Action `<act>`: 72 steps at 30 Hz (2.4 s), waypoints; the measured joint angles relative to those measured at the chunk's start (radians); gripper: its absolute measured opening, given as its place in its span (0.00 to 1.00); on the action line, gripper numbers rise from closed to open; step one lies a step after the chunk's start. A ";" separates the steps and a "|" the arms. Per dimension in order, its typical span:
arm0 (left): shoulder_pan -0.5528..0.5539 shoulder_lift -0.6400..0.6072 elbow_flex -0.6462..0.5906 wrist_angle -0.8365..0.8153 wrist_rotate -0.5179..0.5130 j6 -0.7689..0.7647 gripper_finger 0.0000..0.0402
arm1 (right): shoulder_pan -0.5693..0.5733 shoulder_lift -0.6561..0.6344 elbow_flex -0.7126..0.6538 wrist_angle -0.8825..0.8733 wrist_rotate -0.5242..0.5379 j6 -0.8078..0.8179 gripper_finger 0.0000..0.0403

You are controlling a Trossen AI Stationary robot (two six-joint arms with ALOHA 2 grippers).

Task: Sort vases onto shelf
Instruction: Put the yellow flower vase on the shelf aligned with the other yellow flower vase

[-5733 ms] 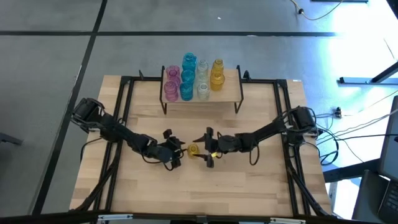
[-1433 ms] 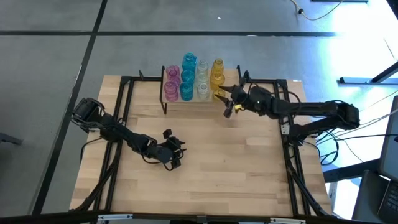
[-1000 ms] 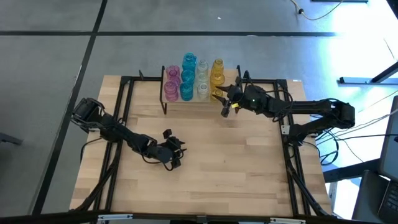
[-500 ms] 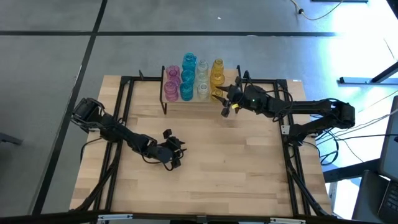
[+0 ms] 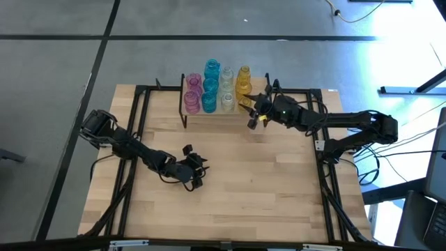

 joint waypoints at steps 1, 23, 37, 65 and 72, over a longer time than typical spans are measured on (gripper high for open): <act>0.000 0.000 0.000 0.000 0.000 0.000 0.35 | 0.000 0.003 0.000 0.003 0.000 0.000 0.34; 0.000 0.000 0.000 0.001 0.000 0.000 0.35 | 0.002 0.054 0.000 0.053 0.027 -0.001 0.34; 0.000 0.000 0.000 0.001 0.000 0.000 0.35 | 0.002 0.055 0.000 0.051 0.040 -0.018 0.36; 0.000 0.000 0.000 0.001 0.000 0.000 0.35 | 0.002 0.054 0.000 0.180 0.095 -0.081 0.60; 0.000 0.000 0.000 0.000 0.001 0.000 0.35 | 0.029 -0.050 0.000 0.085 0.132 -0.088 0.60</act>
